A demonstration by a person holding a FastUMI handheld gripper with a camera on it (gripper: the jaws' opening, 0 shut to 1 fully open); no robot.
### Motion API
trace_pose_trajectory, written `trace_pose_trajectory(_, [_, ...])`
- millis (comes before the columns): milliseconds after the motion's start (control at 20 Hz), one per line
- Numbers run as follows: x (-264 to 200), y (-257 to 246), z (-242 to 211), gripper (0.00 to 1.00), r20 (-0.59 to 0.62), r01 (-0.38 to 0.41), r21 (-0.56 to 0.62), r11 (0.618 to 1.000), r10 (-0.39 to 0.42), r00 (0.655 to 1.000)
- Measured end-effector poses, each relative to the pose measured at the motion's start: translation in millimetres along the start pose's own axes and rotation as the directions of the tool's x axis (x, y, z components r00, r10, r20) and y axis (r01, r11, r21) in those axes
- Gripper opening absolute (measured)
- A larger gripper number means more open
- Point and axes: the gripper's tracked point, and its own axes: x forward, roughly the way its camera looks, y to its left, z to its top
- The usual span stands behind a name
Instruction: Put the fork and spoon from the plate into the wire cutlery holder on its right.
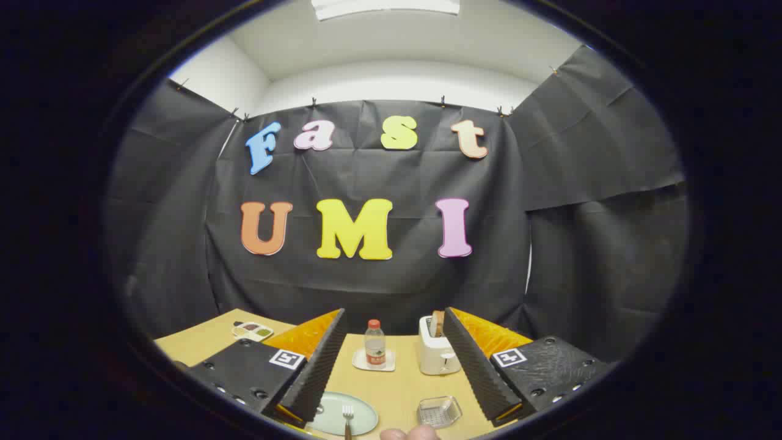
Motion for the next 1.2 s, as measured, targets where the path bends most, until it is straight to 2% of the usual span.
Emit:
trace_pose_trajectory(800, [6.2,7.7,5.9,0.95,0.009,-0.042,-0.006,0.999,0.042,0.999])
trace_pose_trajectory(1200, [6.8,11.0,-4.5,0.95,-0.032,-0.053,-0.015,0.998,0.053,0.998])
